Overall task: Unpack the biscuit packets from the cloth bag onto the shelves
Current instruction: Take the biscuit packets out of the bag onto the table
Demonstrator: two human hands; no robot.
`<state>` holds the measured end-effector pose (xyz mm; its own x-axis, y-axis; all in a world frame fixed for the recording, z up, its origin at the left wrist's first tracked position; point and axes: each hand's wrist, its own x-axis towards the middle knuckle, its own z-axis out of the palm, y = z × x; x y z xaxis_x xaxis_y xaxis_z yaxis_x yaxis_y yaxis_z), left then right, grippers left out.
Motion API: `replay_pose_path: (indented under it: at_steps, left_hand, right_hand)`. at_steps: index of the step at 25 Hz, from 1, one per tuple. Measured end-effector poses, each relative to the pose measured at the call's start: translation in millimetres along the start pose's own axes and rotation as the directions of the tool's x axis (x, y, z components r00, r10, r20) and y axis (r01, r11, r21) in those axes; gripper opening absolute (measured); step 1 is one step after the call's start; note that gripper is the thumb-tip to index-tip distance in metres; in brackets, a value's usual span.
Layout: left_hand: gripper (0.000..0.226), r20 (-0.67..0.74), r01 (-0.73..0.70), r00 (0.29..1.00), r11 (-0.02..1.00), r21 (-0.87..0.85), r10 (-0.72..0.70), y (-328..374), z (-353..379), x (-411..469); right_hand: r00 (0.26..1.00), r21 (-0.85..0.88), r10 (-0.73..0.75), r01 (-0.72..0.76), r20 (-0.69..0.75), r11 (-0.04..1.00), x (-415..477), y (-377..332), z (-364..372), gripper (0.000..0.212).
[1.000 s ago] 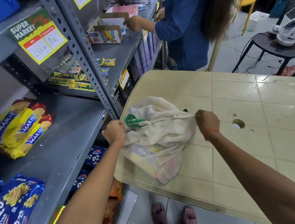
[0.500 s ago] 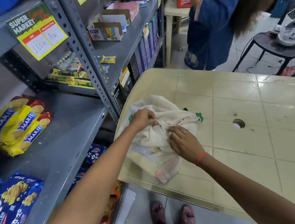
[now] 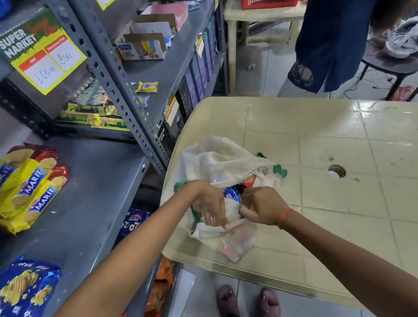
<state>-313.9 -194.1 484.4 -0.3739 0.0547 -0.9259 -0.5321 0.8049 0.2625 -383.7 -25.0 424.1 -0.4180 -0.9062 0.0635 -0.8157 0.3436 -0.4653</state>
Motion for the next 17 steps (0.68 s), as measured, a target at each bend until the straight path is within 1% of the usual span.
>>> replay_pose_path:
  at_steps: [1, 2, 3, 4, 5, 6, 7, 8, 9, 10, 11, 12, 13, 14, 15, 16, 17]
  left_hand:
    - [0.028, -0.069, -0.014, 0.998, 0.999, -0.046, 0.011, 0.1, 0.9, 3.8]
    - [0.030, -0.254, -0.068, 0.966, 0.993, -0.101, 0.040, 0.3, -1.9, 9.0]
    - [0.028, -0.471, -0.137, 0.879, 0.986, -0.092, 0.078, 1.8, -4.4, 12.0]
    - [0.023, -0.627, -0.169, 0.769, 0.985, -0.015, 0.122, 4.2, -7.1, 14.7]
    - [0.020, -0.689, -0.164, 0.703, 0.983, 0.087, 0.178, 5.8, -7.9, 17.1]
    - [0.022, -0.690, -0.155, 0.682, 0.970, 0.188, 0.243, 5.6, -5.1, 20.4]
    - [0.033, -0.676, -0.129, 0.678, 0.952, 0.277, 0.289, 2.2, 0.6, 27.0]
    - [0.051, -0.667, -0.084, 0.677, 0.933, 0.349, 0.311, -4.9, 6.1, 33.4]
    - [0.074, -0.658, -0.019, 0.688, 0.915, 0.404, 0.305, -14.5, 8.3, 37.6]
    - [0.097, -0.631, 0.068, 0.728, 0.887, 0.456, 0.268, -24.8, 7.9, 39.8]
    - [0.115, -0.590, 0.156, 0.780, 0.849, 0.504, 0.207, -32.4, 7.1, 39.2]
    - [0.126, -0.565, 0.234, 0.813, 0.812, 0.535, 0.138, -39.2, 4.6, 37.1]
    - [0.133, -0.569, 0.300, 0.819, 0.788, 0.538, 0.077, -47.2, 2.2, 38.4]
    - [0.137, -0.591, 0.368, 0.807, 0.770, 0.522, 0.015, -55.1, -2.8, 39.0]
    - [0.135, -0.616, 0.438, 0.786, 0.758, 0.484, -0.060, -64.9, -8.8, 39.4]
    - [0.127, -0.633, 0.496, 0.762, 0.750, 0.438, -0.134, -74.7, -14.7, 37.7]
    - [0.115, -0.626, 0.534, 0.752, 0.747, 0.395, -0.207, -81.5, -20.1, 33.3]
  right_hand:
    - [0.998, 0.009, 0.045, -0.045, -0.048, 0.999, -4.7, -2.4, 1.0, 0.043]
    - [0.990, -0.002, 0.064, -0.064, -0.124, 0.998, -4.0, -3.1, 1.9, 0.038]
    - [0.981, -0.037, 0.068, -0.076, -0.180, 0.996, 0.4, -4.1, 4.0, 0.032]
    - [0.980, -0.058, 0.082, -0.094, -0.183, 0.994, 6.9, -3.9, 7.5, 0.026]
    - [0.983, -0.071, 0.130, -0.139, -0.127, 0.988, 14.9, -4.8, 8.2, 0.021]
    - [0.982, -0.093, 0.185, -0.189, -0.045, 0.978, 20.9, -5.6, 8.9, 0.021]
    - [0.974, -0.123, 0.225, -0.222, 0.011, 0.967, 23.0, -7.2, 9.3, 0.026]
    - [0.966, -0.157, 0.257, -0.248, 0.038, 0.956, 22.4, -7.6, 10.4, 0.039]
    - [0.951, -0.179, 0.300, -0.283, 0.079, 0.942, 19.1, -9.2, 9.7, 0.062]
    - [0.926, -0.190, 0.348, -0.319, 0.147, 0.929, 16.4, -11.4, 8.1, 0.089]
    - [0.899, -0.216, 0.375, -0.329, 0.226, 0.919, 13.1, -14.9, 8.7, 0.114]
    - [0.881, -0.270, 0.390, -0.320, 0.269, 0.908, 8.6, -18.1, 11.6, 0.132]
    - [0.870, -0.334, 0.408, -0.311, 0.277, 0.890, 2.8, -19.3, 14.7, 0.143]
    - [0.860, -0.387, 0.433, -0.315, 0.270, 0.866, -3.9, -17.7, 18.4, 0.149]
    - [0.839, -0.427, 0.468, -0.328, 0.279, 0.843, -11.6, -13.8, 18.9, 0.151]
    - [0.805, -0.452, 0.505, -0.343, 0.310, 0.823, -20.0, -7.3, 19.8, 0.152]
    - [0.764, -0.471, 0.544, -0.361, 0.346, 0.805, -28.3, -1.6, 19.7, 0.151]
